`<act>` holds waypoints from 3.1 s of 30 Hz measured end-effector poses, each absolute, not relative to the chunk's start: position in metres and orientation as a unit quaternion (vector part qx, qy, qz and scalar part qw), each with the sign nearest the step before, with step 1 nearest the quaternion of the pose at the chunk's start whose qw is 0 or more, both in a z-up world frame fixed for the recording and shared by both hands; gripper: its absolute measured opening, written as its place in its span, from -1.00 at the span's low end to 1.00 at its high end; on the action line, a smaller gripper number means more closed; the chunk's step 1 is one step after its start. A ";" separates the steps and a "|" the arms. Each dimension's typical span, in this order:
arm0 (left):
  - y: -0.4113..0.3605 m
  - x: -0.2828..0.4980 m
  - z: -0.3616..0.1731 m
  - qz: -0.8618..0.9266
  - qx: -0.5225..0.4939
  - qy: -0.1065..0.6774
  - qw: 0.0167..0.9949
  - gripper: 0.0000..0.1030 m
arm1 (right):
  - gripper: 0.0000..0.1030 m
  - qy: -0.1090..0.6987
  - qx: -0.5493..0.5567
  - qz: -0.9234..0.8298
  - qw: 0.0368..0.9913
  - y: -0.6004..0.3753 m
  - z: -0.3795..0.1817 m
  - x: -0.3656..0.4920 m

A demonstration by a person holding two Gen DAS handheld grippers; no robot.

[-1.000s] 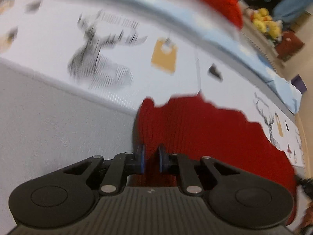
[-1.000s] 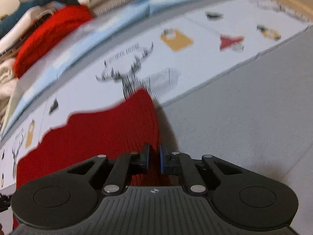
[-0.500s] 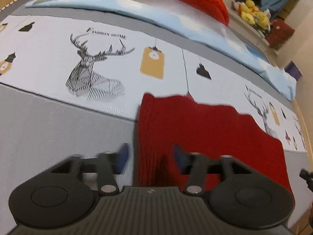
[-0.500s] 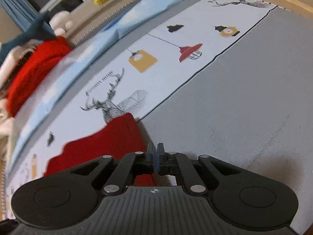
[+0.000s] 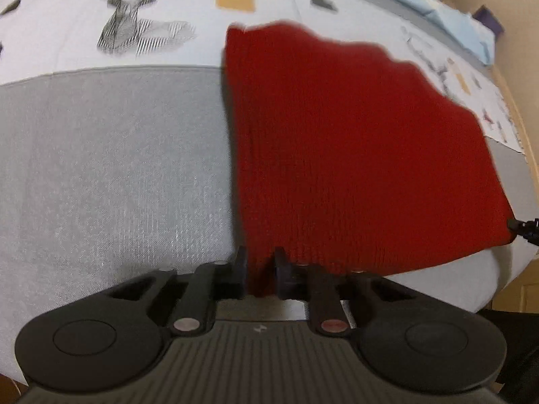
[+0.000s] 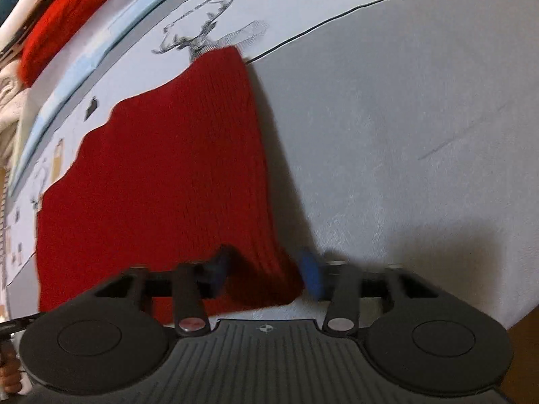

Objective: Fold small clothes

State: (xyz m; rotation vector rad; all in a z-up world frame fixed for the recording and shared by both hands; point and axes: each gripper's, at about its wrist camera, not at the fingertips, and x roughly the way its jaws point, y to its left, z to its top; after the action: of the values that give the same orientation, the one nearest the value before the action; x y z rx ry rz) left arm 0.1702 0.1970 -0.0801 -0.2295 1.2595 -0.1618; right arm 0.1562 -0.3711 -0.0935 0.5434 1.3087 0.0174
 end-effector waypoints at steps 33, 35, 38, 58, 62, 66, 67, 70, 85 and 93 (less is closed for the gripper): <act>0.155 0.159 -0.076 -0.111 -0.008 0.574 0.811 -0.46 | -0.58 0.603 0.145 0.012 0.785 -0.345 -0.079 0.167; 0.159 0.164 -0.077 -0.101 -0.022 0.574 0.812 -0.43 | -0.57 0.584 0.145 0.015 0.799 -0.349 -0.070 0.165; 0.159 0.169 -0.096 -0.067 0.009 0.609 0.790 -0.42 | -0.52 0.618 0.106 -0.018 0.779 -0.352 -0.088 0.167; 0.200 0.068 0.033 0.040 -0.052 0.390 0.918 0.16 | -0.14 0.399 0.067 0.068 0.912 -0.287 0.036 0.099; 0.212 0.060 0.042 0.071 -0.060 0.372 0.923 0.17 | -0.14 0.422 0.064 0.091 0.900 -0.252 0.025 0.093; 0.229 0.055 0.039 0.088 -0.069 0.382 0.917 0.17 | -0.15 0.420 0.005 0.124 0.899 -0.211 0.020 0.090; 0.232 0.054 0.039 0.090 -0.068 0.382 0.917 0.17 | -0.18 0.423 0.005 0.131 0.897 -0.201 0.021 0.088; 0.242 0.050 0.038 0.096 -0.063 0.380 0.918 0.17 | -0.42 0.430 0.024 0.143 0.891 -0.178 0.023 0.088; 0.303 0.026 0.037 0.140 -0.134 0.383 0.903 0.18 | -0.37 0.428 -0.036 0.254 0.867 -0.015 -0.022 0.084; 0.314 0.025 0.036 0.146 -0.148 0.386 0.899 0.19 | -0.19 0.404 -0.110 0.340 0.842 0.062 -0.044 0.064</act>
State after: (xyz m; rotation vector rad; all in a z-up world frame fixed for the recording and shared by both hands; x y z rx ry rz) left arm 0.0248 0.3140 0.0362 -0.3069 0.7988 0.3032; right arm 0.0644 0.0615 -0.0441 -0.2322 0.8529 0.7186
